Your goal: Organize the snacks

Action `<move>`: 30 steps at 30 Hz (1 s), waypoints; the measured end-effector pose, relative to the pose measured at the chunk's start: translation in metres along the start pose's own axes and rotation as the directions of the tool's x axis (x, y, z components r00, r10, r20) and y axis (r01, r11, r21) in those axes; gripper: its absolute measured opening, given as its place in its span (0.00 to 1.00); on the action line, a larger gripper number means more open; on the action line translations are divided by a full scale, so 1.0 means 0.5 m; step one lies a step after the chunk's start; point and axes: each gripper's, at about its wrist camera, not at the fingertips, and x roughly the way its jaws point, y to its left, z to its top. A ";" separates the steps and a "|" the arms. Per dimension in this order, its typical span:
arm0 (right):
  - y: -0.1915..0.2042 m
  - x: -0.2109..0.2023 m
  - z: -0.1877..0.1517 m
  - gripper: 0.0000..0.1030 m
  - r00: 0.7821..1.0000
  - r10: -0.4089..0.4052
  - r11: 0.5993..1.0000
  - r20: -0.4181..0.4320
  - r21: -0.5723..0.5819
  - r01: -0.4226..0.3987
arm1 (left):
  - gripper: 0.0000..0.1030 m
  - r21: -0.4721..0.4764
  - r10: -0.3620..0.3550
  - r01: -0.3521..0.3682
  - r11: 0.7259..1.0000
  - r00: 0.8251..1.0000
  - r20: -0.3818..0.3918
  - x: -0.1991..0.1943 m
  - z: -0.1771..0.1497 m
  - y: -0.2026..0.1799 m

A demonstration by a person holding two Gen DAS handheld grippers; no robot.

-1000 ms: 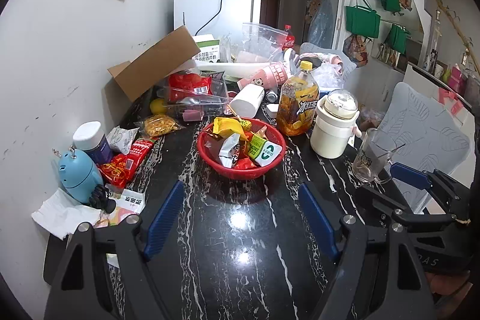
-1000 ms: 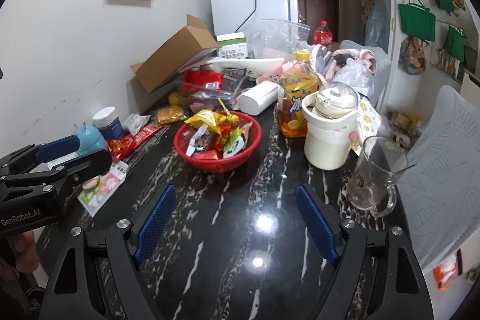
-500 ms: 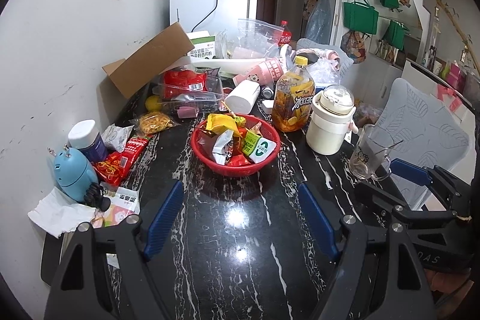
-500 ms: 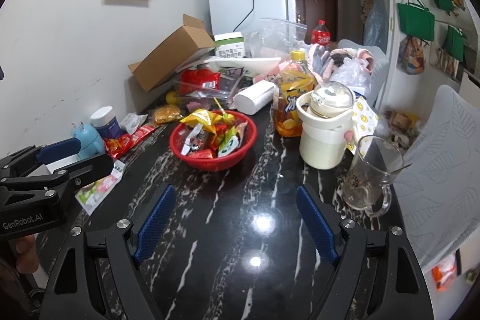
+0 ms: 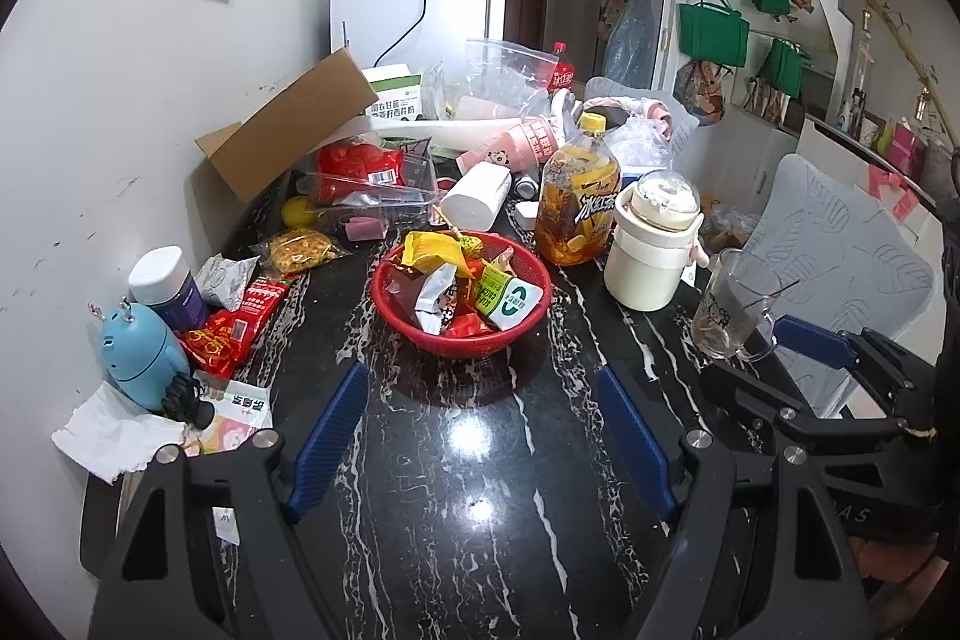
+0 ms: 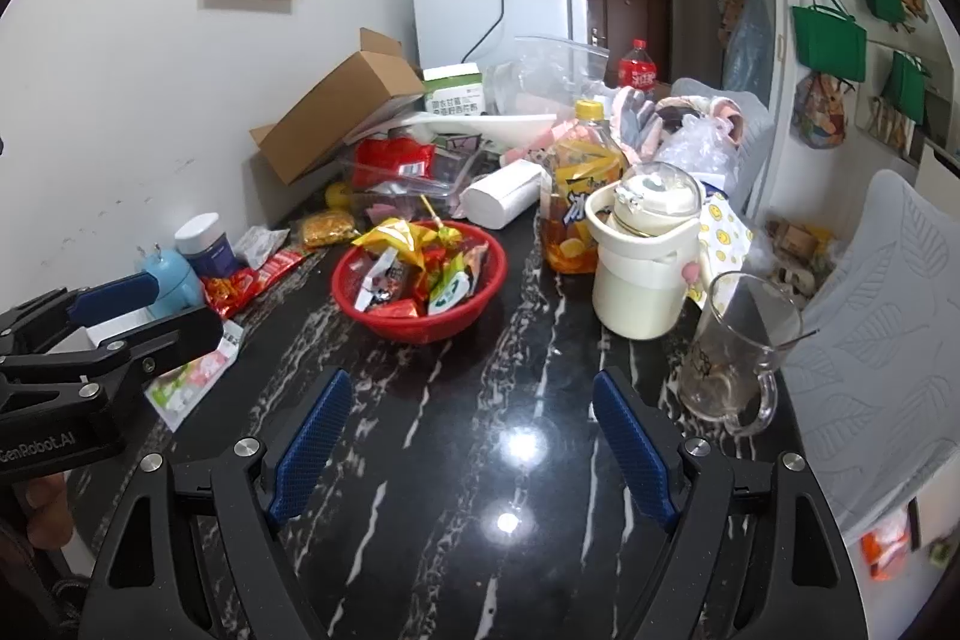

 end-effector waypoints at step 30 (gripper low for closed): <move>0.006 0.017 0.001 0.81 1.000 -0.022 1.000 -0.017 0.013 0.022 | 0.76 0.013 0.000 0.001 1.000 1.000 -0.027 0.021 0.002 0.017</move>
